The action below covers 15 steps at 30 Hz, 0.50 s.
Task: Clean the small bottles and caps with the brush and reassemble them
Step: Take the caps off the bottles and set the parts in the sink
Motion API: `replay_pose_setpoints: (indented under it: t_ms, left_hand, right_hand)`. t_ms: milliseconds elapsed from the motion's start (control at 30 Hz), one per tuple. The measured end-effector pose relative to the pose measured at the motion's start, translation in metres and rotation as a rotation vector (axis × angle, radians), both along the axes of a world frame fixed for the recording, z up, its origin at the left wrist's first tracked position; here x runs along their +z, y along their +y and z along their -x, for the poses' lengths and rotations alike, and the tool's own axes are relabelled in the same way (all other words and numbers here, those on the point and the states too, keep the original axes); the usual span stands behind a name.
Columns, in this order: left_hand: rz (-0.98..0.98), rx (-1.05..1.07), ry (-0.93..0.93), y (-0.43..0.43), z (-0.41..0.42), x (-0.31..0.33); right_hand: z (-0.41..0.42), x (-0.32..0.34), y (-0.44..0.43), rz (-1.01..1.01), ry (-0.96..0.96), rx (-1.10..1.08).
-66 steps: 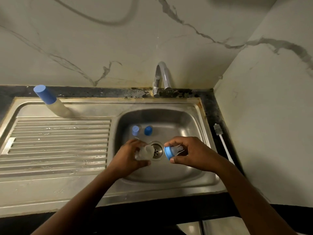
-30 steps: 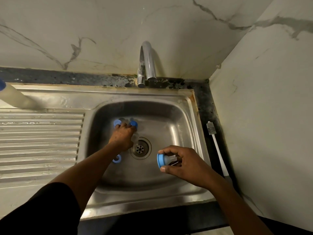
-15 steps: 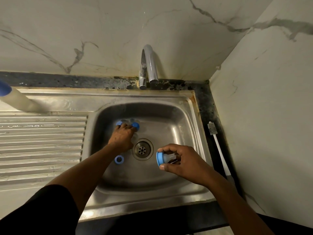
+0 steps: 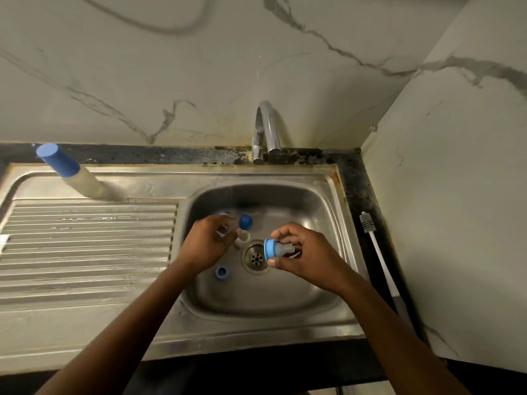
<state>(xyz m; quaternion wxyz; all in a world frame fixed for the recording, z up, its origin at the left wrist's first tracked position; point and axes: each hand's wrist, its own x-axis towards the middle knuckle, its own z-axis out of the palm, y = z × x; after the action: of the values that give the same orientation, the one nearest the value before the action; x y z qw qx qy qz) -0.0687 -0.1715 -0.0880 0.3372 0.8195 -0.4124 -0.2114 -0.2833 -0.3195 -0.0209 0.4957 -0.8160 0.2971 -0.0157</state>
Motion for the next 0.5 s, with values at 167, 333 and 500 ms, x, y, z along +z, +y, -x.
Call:
replay_pose_setpoints:
  t_ms: [167,333,500]
  left_hand:
    - [0.132,0.023,0.343,0.032,0.035,0.047]
    - [0.248,0.100,0.706,0.053,0.049,0.073]
    - [0.303,0.153,0.861,0.070,0.049,0.081]
  right_hand:
    - [-0.017,0.010,0.017,0.006,-0.032,0.022]
    - [-0.031,0.023,0.039,-0.019,-0.081,0.053]
    - [-0.038,0.031,0.055,-0.041,-0.140,0.050]
